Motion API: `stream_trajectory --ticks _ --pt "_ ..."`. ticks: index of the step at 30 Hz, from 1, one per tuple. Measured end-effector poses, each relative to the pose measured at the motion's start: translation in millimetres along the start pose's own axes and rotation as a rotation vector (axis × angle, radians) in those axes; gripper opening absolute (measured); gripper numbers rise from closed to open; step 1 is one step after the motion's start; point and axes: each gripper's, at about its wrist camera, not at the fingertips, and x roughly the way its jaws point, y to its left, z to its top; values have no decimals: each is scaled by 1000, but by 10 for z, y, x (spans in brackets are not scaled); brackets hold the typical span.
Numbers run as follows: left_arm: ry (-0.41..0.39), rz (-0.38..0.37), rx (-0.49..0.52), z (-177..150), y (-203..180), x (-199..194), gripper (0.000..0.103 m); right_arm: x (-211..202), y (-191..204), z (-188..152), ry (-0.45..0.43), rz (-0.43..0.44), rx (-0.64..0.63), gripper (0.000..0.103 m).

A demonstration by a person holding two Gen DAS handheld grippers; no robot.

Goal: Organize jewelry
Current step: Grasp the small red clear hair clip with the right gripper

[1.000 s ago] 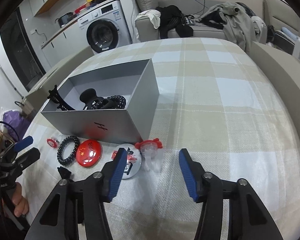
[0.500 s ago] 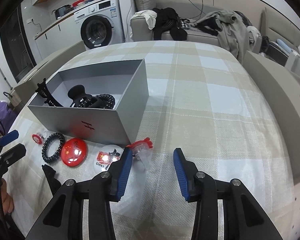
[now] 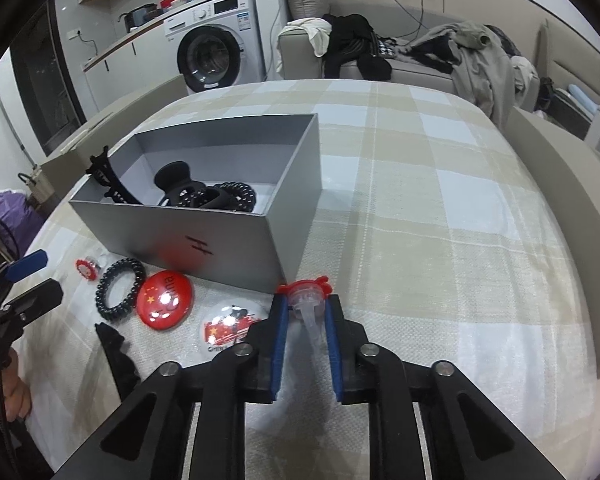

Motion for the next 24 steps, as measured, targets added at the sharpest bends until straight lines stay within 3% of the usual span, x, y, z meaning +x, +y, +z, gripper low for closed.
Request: stream_trajectory --ticks 11,21,24 --pt "8 7 23 -30 -14 27 102 -441 -35 -176 -161 95 44 17" --pt "79 27 15 10 20 153 101 -501 44 -224 -159 108 19 17" --pt "97 28 23 30 25 198 88 -504 48 -226 -160 114 16 17"
